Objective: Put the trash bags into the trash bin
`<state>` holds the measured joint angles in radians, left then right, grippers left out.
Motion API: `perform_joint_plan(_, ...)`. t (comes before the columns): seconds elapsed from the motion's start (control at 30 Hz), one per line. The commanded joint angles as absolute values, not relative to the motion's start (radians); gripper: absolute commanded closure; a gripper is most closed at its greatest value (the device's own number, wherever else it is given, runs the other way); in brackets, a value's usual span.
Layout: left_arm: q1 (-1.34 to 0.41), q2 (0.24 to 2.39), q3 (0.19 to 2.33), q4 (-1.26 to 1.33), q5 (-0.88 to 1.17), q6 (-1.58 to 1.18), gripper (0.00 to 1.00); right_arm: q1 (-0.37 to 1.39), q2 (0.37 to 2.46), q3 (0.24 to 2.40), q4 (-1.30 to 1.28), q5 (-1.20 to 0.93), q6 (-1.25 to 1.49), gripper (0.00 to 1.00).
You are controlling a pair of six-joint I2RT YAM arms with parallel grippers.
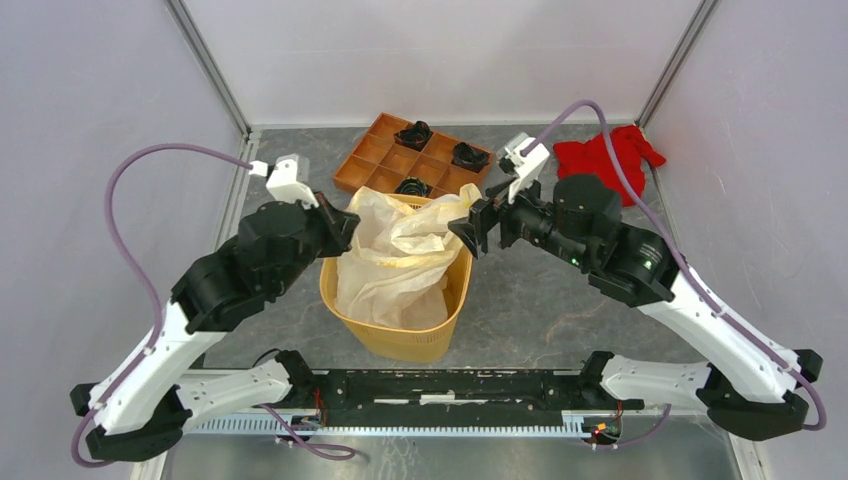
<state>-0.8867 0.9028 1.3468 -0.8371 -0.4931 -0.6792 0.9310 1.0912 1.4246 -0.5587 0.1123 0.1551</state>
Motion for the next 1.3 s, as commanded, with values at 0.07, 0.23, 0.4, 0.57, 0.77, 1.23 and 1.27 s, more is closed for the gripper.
perform_joint_plan(0.07, -0.884, 0.832, 1.369, -0.93, -0.575, -0.702, 0.98, 0.928, 1.052, 1.378, -0.67, 0.134, 0.257, 0.02)
perform_joint_plan(0.23, -0.884, 0.738, 1.317, -0.944, -0.69, -0.771, 0.98, 0.928, 1.027, 1.319, -0.664, 0.162, 0.332, 0.02)
perform_joint_plan(0.4, -0.884, 0.685, 1.247, -0.892, -0.664, -0.79, 0.98, 0.928, 1.095, 1.3, -0.663, 0.191, 0.402, 0.25)
perform_joint_plan(0.57, -0.884, 0.669, 1.196, -0.83, -0.617, -0.825, 0.98, 0.934, 1.191, 1.316, -0.676, 0.312, 0.418, 0.44)
perform_joint_plan(0.77, -0.884, 0.649, 1.125, -0.707, -0.557, -0.859, 0.98, 0.936, 1.251, 1.336, -0.626, 0.512, 0.397, 0.77)
perform_joint_plan(1.23, -0.884, 0.739, 1.152, -0.738, -0.335, -0.982, 0.98, 0.874, 1.304, 1.296, -0.312, 0.628, 0.008, 1.0)
perform_joint_plan(1.27, -0.884, 0.73, 1.139, -0.735, -0.325, -0.997, 0.98, 0.864, 1.306, 1.297, -0.31, 0.64, -0.015, 1.0)
